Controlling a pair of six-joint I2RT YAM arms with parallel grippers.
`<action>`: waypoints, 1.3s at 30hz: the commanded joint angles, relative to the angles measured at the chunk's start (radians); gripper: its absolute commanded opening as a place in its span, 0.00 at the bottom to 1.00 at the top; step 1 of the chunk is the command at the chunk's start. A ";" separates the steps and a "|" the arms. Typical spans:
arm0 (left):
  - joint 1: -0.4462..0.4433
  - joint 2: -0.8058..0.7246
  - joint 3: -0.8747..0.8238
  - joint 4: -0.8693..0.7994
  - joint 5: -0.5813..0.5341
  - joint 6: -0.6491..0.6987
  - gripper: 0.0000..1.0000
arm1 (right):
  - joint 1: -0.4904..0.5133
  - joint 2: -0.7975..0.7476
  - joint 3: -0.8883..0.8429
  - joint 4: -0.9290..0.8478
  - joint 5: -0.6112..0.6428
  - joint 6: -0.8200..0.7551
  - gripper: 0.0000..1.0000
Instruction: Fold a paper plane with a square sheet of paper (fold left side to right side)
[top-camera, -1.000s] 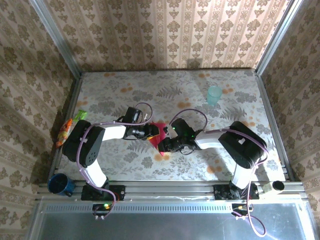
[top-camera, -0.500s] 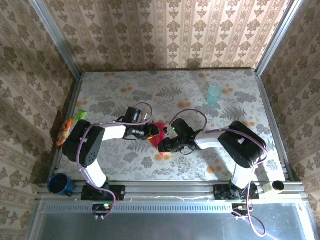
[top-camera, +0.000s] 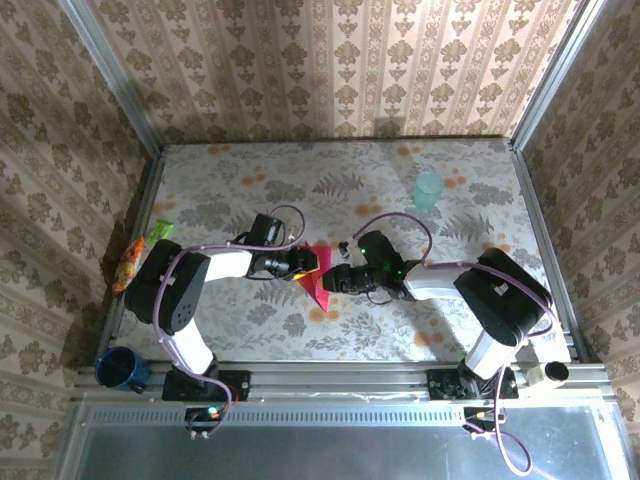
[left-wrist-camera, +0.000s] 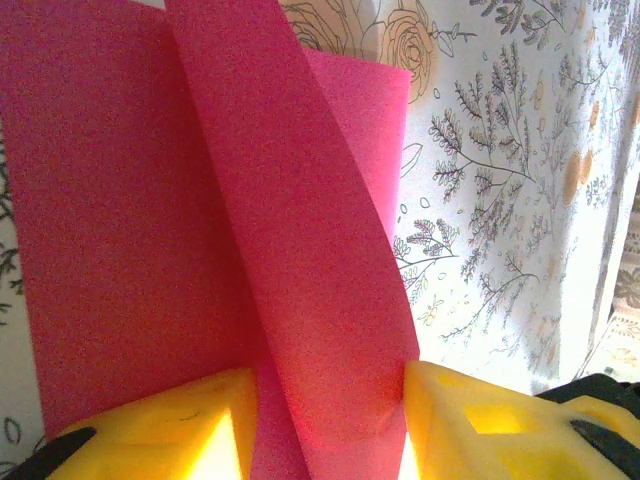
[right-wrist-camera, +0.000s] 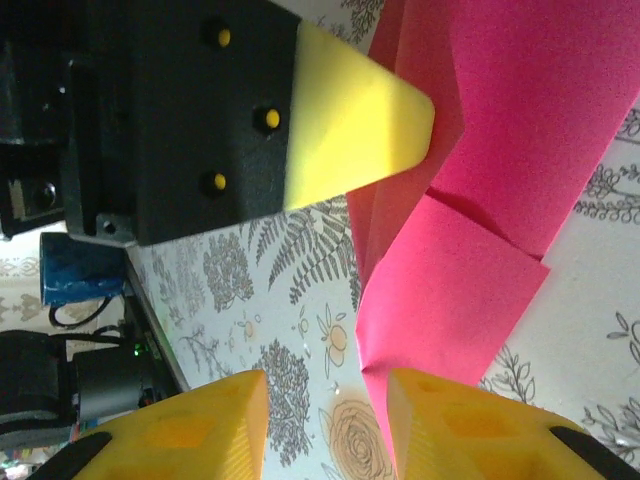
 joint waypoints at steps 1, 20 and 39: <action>-0.002 0.032 -0.005 -0.044 -0.052 0.007 0.43 | 0.004 0.037 0.038 -0.006 0.044 0.004 0.38; -0.001 0.033 0.002 -0.047 -0.046 0.008 0.43 | 0.042 0.145 0.125 -0.057 0.098 -0.022 0.32; 0.003 0.033 0.001 -0.055 -0.049 0.014 0.43 | 0.027 0.076 0.115 -0.170 0.145 -0.084 0.00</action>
